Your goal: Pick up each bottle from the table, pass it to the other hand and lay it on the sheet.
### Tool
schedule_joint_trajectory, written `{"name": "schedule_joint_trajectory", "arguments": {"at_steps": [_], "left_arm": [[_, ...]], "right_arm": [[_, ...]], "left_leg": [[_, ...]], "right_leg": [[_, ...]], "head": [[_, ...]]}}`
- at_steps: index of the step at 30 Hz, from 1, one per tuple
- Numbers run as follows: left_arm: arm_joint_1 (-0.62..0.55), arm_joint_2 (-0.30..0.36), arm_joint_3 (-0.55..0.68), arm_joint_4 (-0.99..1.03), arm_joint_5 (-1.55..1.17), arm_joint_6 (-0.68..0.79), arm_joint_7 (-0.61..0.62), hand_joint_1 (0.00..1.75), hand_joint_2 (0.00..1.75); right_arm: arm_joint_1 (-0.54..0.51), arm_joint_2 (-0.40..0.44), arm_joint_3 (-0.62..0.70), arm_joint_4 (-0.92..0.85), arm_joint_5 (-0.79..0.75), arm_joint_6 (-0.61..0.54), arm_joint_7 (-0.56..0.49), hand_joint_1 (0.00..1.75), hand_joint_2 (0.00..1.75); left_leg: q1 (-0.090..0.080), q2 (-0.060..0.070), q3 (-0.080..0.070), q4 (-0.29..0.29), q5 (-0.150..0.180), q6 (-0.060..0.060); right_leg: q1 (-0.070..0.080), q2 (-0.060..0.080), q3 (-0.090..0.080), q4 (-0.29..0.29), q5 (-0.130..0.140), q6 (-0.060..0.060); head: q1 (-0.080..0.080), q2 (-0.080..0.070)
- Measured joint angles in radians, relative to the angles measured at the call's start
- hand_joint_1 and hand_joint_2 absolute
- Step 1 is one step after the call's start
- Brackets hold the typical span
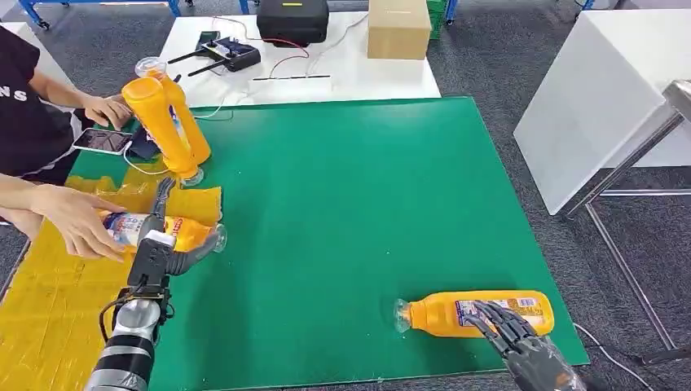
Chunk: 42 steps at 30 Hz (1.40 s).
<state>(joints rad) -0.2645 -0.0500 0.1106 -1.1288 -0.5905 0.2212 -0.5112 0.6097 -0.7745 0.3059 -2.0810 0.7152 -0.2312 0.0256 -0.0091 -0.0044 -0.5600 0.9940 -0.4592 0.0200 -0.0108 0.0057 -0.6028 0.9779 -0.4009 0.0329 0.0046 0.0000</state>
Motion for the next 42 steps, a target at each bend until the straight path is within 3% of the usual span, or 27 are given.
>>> {"name": "schedule_joint_trajectory", "arguments": {"at_steps": [4, 19, 33, 42], "left_arm": [[0.005, 0.0, -0.013, -0.018, 0.017, -0.006, -0.005, 0.0, 1.75], [0.033, 0.0, -0.027, -0.05, 0.026, -0.031, -0.004, 0.0, 1.75], [0.039, 0.0, -0.043, -0.062, 0.031, -0.05, -0.002, 0.0, 1.75], [0.039, 0.0, -0.057, -0.062, 0.041, -0.06, -0.002, 0.0, 1.75]], "right_arm": [[0.064, -0.051, -0.06, -0.011, -0.011, 0.0, 0.043, 0.0, 1.75], [0.017, -0.001, -0.193, 0.097, 0.012, 0.09, 0.002, 0.0, 1.75], [-0.234, 0.175, -0.257, 0.386, 0.118, 0.217, -0.11, 0.0, 1.75], [-0.331, 0.216, -0.278, 0.528, 0.134, 0.246, -0.142, 0.0, 1.75]], "left_leg": [[0.0, 0.0, 0.0, 0.0, 0.0, 0.0], [0.0, 0.001, 0.001, 0.0, 0.0, 0.0], [0.0, 0.001, 0.001, 0.0, 0.0, 0.0], [0.0, 0.001, 0.001, 0.0, 0.0, 0.0]], "right_leg": [[0.0, 0.0, 0.0, 0.0, 0.0, 0.0], [0.0, 0.001, 0.001, 0.0, 0.0, 0.0], [0.001, 0.002, 0.001, 0.0, 0.0, 0.0], [0.0, 0.001, 0.001, 0.0, 0.0, 0.0]], "head": [[0.0, 0.0], [0.0, 0.0], [0.0, 0.0], [0.0, 0.0]]}}
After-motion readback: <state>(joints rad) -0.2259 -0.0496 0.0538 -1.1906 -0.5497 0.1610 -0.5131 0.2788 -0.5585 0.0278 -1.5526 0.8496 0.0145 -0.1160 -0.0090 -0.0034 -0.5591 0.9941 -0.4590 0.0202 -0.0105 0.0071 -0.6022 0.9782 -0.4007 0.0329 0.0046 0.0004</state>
